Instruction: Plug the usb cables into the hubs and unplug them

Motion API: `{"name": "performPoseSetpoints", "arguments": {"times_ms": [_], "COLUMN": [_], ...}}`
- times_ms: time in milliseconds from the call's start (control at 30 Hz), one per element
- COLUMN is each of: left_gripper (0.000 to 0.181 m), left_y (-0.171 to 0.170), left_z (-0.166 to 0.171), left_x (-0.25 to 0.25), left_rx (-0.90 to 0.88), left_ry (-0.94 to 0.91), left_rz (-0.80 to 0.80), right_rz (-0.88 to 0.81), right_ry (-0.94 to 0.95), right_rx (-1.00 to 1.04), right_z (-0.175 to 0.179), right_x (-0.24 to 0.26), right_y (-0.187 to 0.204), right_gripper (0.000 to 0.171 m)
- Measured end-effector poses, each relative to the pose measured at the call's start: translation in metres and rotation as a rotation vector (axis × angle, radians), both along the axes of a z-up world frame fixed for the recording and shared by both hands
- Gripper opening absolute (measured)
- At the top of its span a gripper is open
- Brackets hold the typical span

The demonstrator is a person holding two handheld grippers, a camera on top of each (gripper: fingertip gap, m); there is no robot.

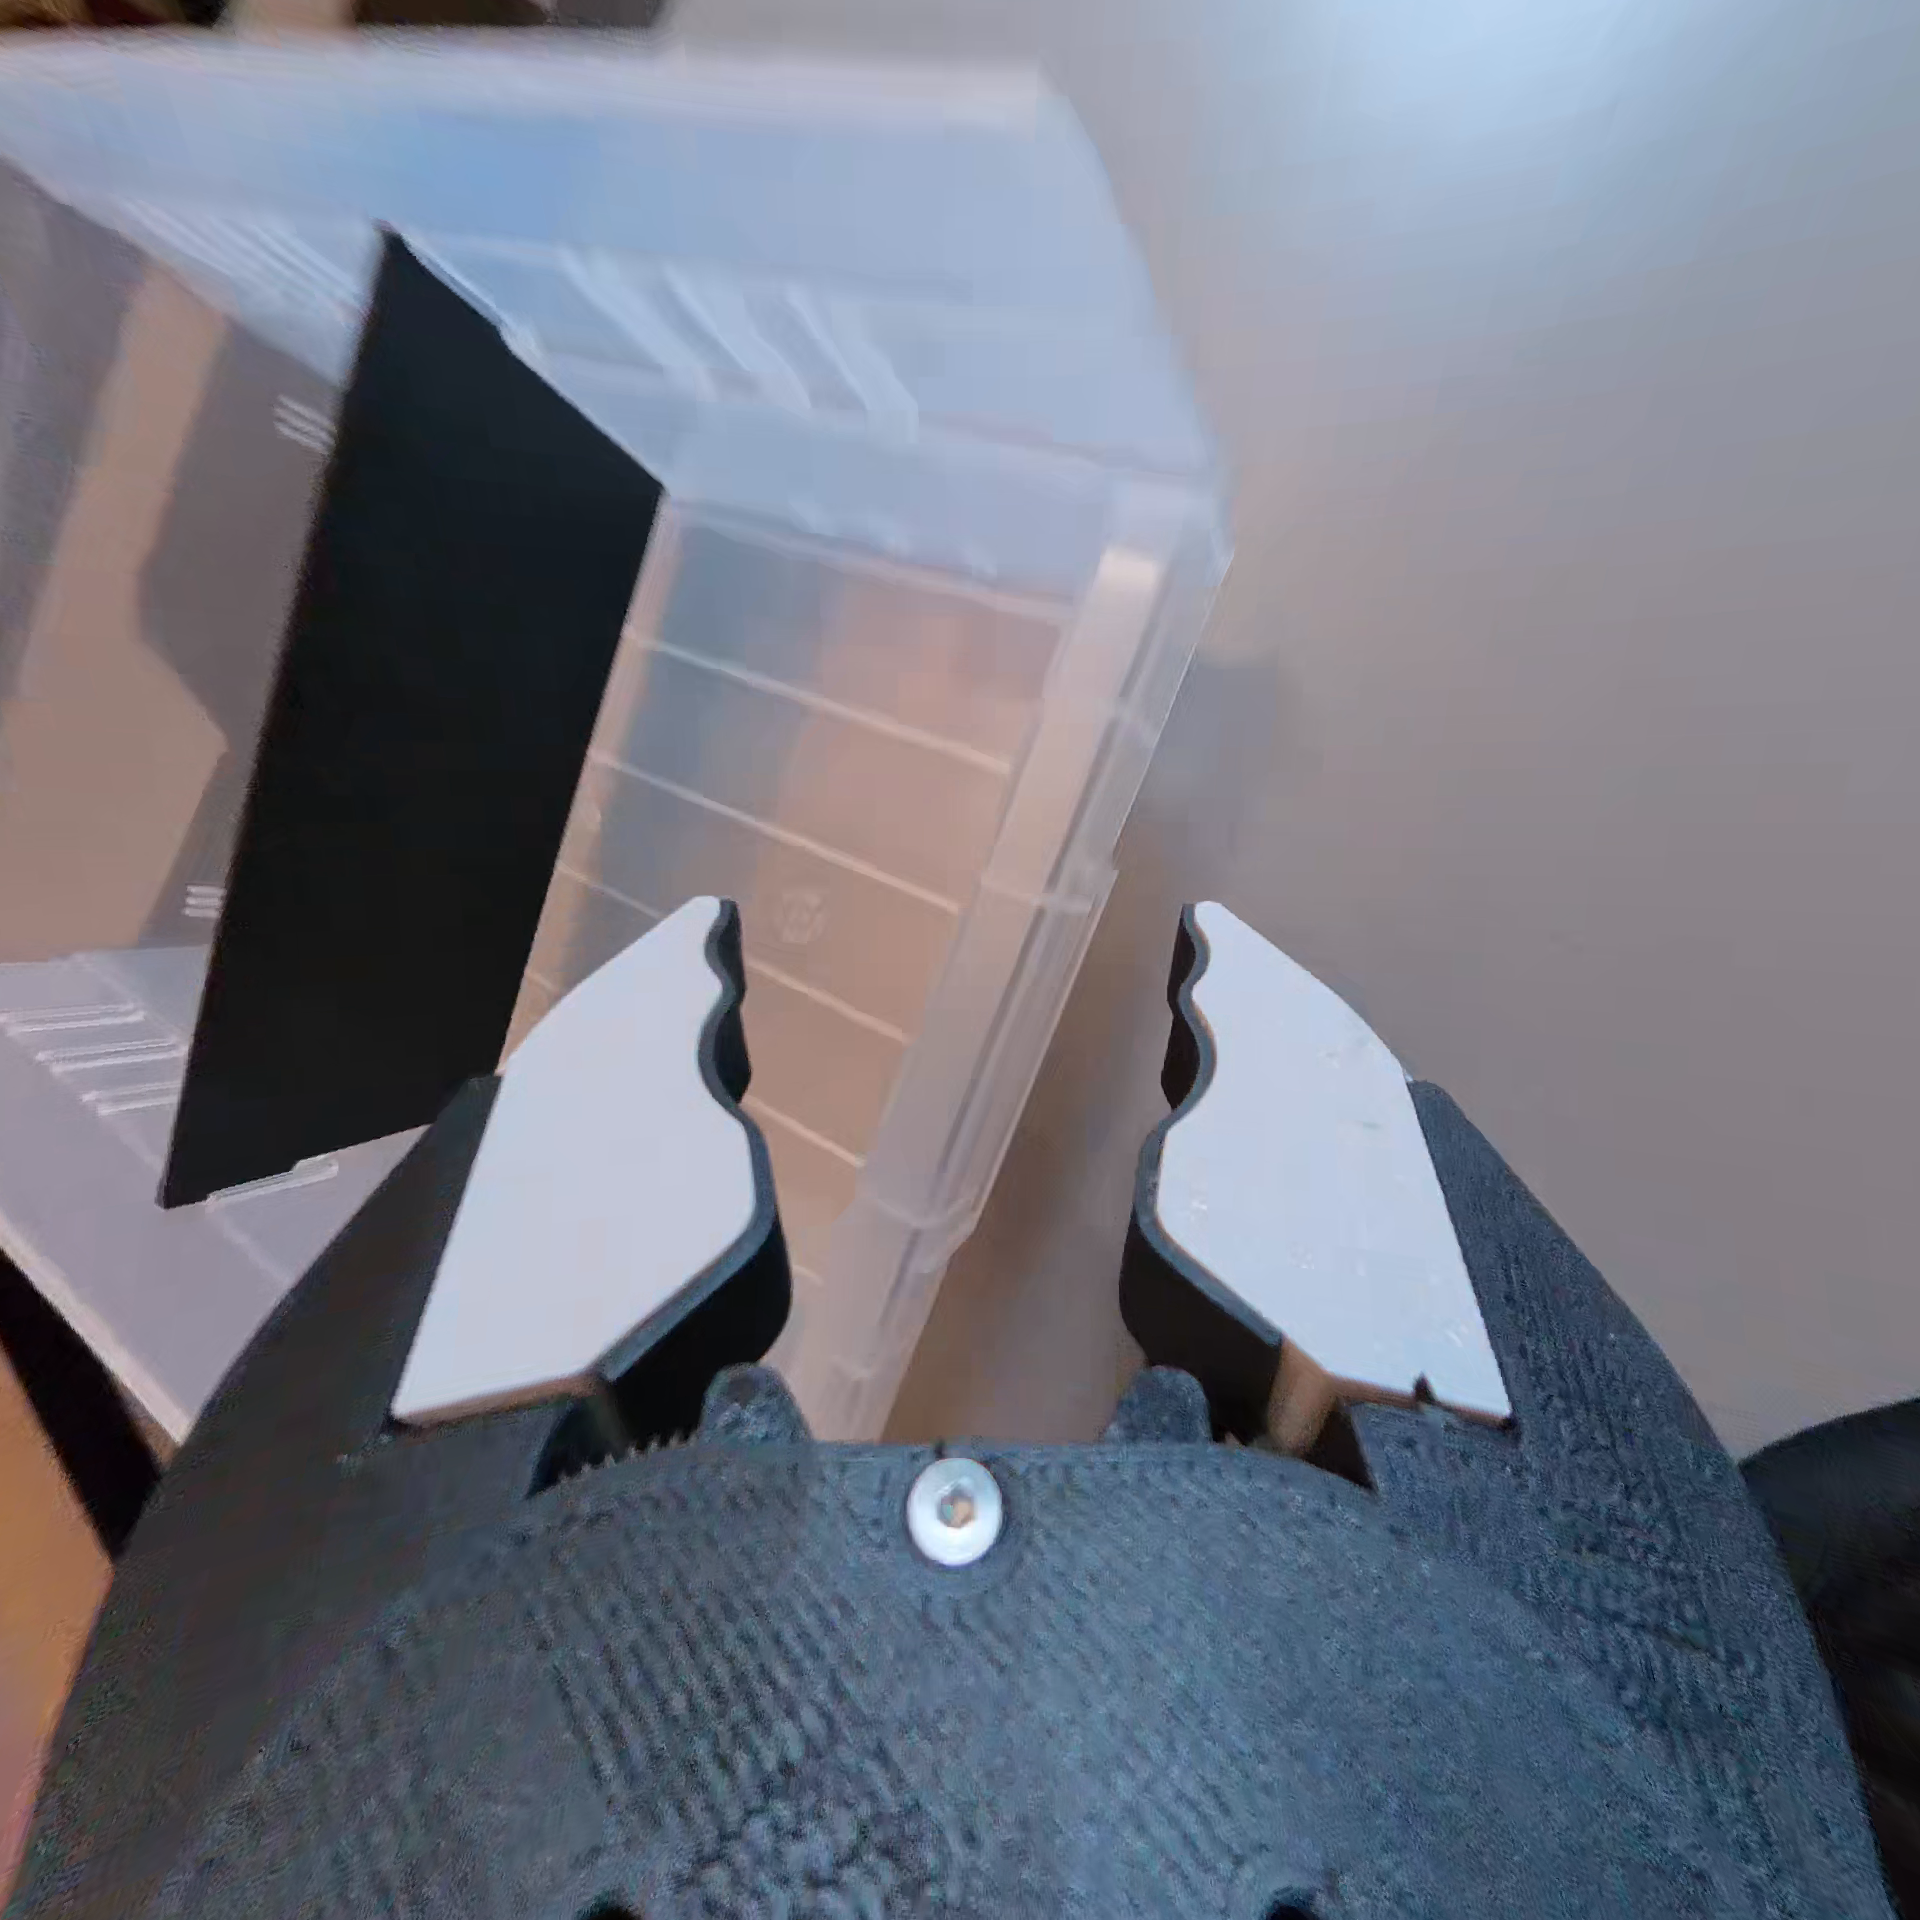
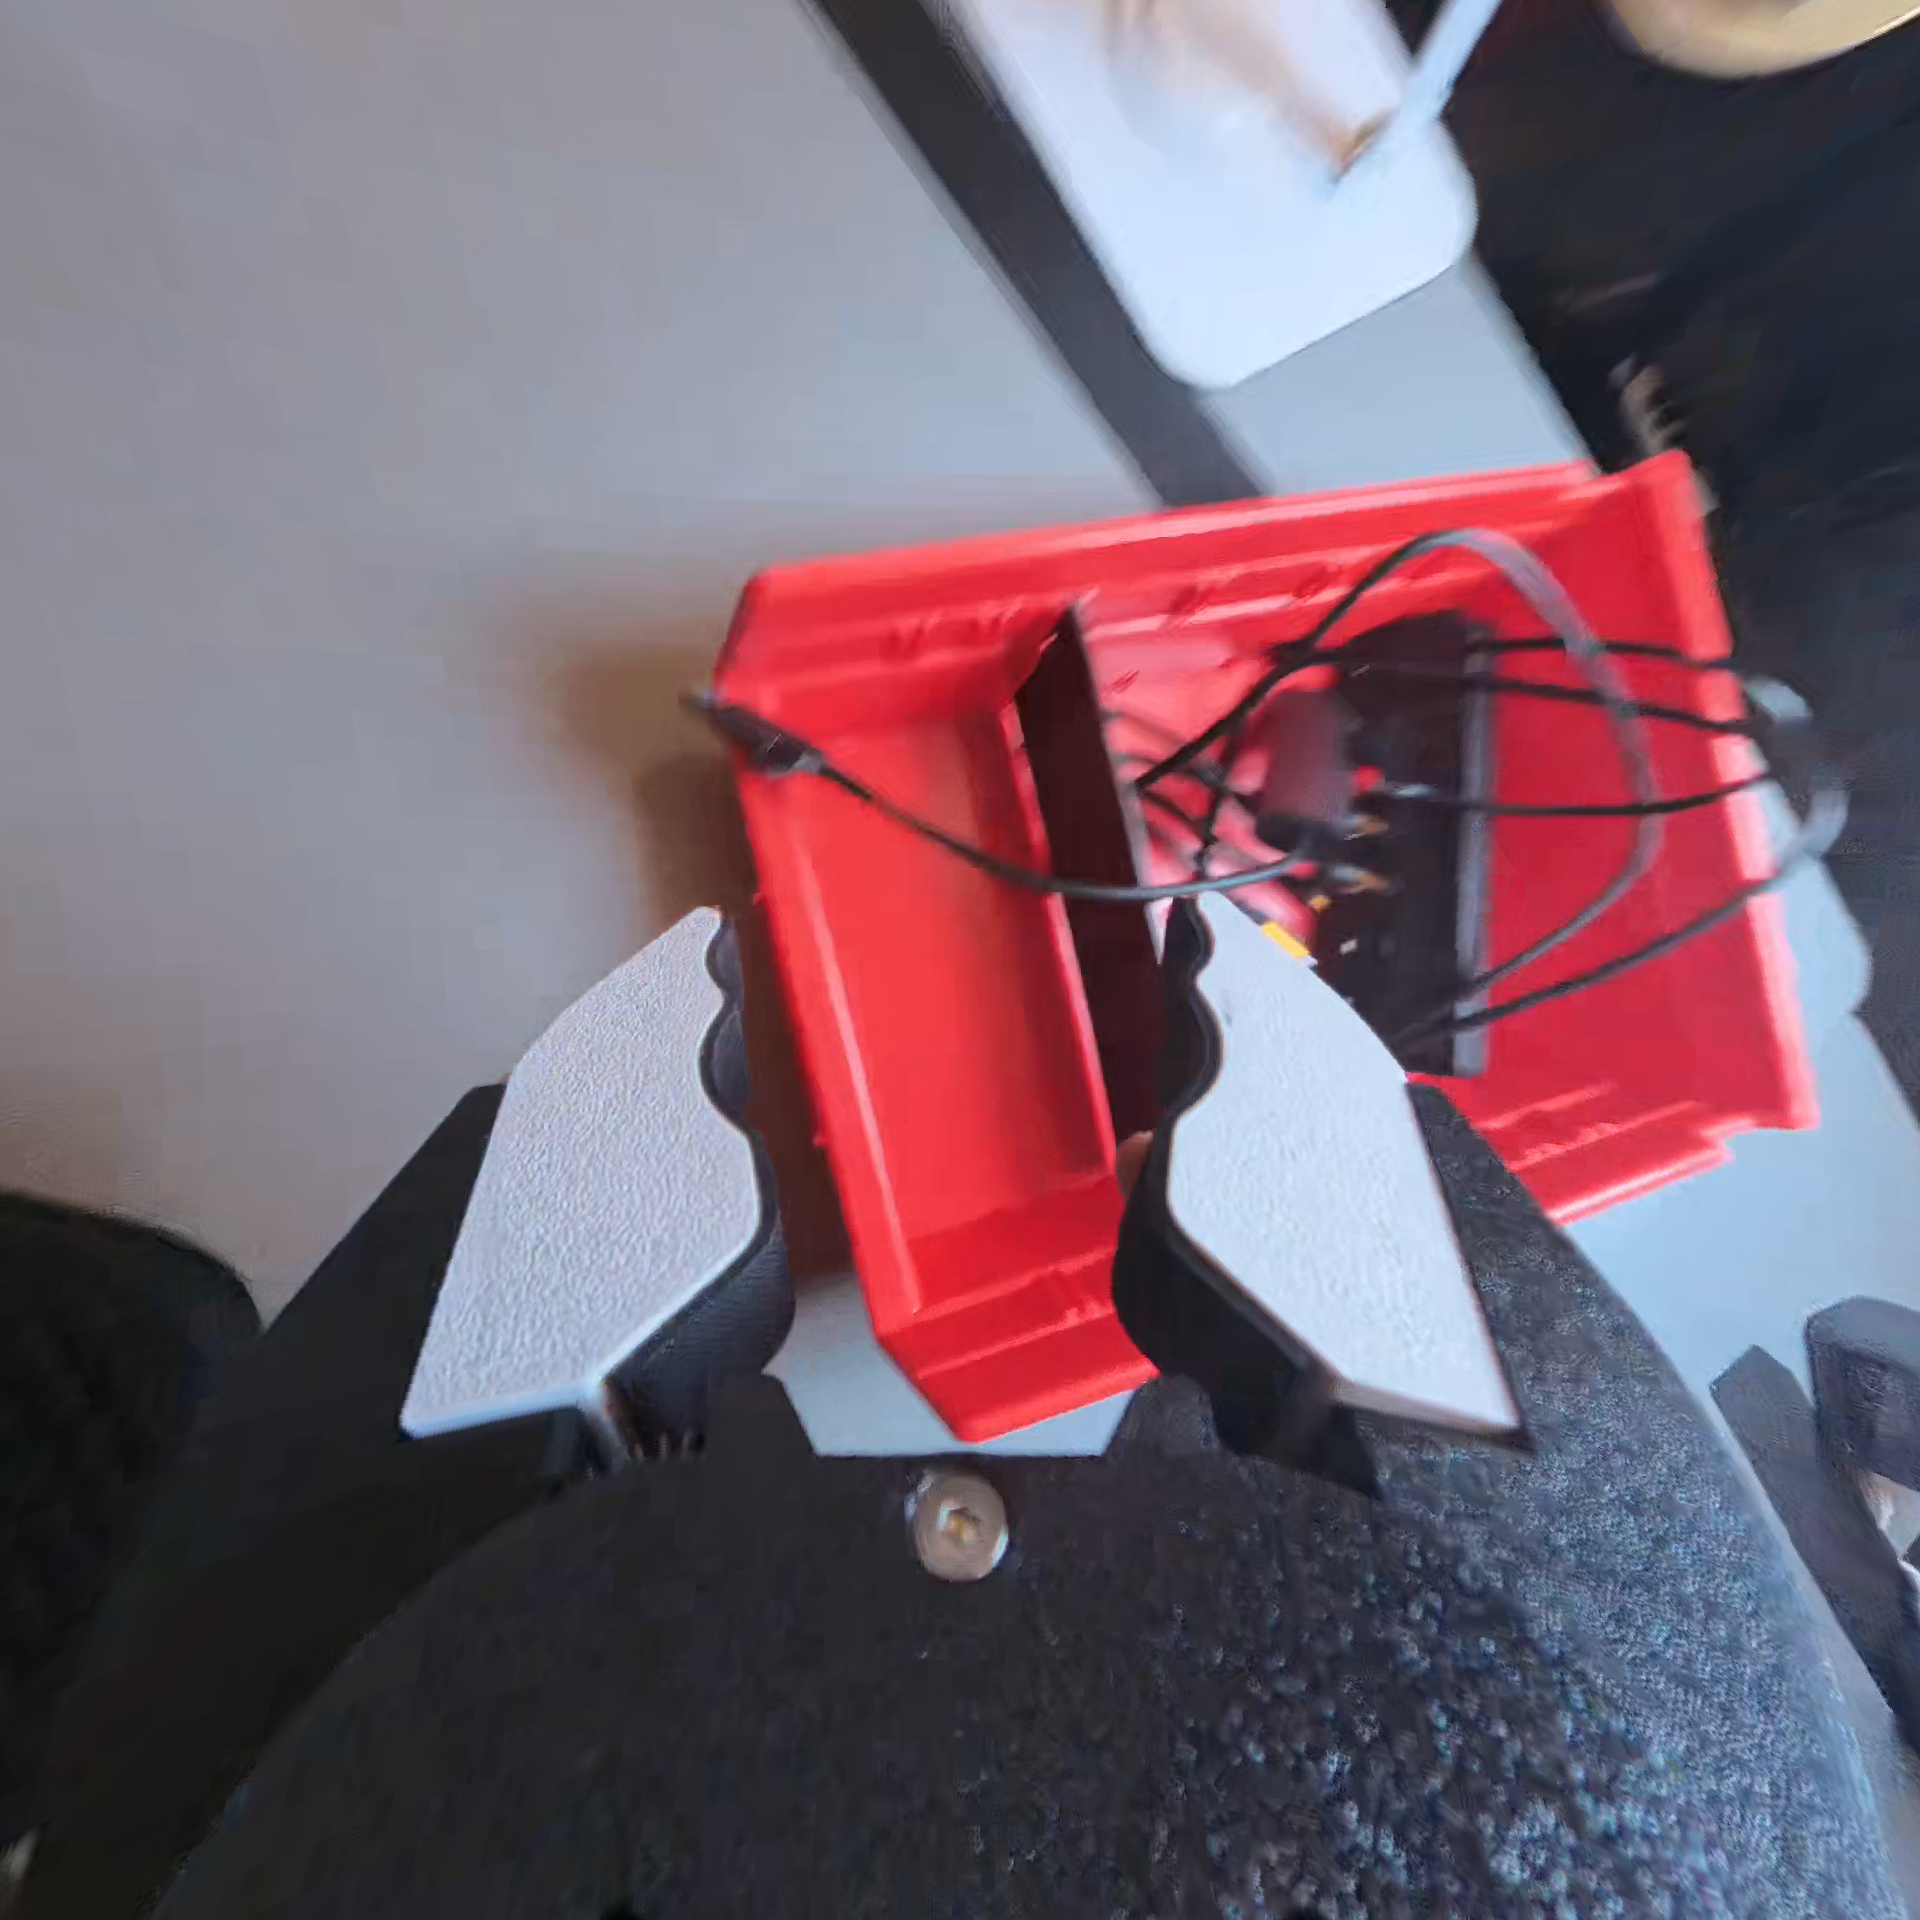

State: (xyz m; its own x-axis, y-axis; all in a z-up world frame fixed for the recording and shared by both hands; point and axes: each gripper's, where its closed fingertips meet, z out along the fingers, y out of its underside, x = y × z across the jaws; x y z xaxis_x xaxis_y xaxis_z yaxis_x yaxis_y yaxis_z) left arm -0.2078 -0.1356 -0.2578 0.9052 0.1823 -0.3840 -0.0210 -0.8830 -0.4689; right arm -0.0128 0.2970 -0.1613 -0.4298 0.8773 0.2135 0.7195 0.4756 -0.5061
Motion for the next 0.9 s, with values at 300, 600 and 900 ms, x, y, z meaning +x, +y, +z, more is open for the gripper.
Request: {"name": "performPoseSetpoints", "arguments": {"times_ms": [300, 600, 900], "left_gripper": [0.029, 0.031, 0.049], "left_y": [0.037, 0.158, 0.192], "left_z": [-0.033, -0.029, 0.049], "left_x": [0.004, 0.079, 0.151], "left_rx": [-0.163, -0.111, 0.392], "left_ry": [0.033, 0.203, -0.079], "left_rz": [-0.232, -0.581, -0.549], "right_rz": [0.243, 0.519, 0.178], "right_ry": [-0.070, 0.087, 0.467], "right_rx": [0.374, 0.432, -0.135], "right_z": [-0.100, -0.085, 0.003], "right_x": [0.009, 0.080, 0.152], "right_y": [-0.025, -0.155, -0.188], "right_gripper": [0.023, 0.019, 0.028]}}
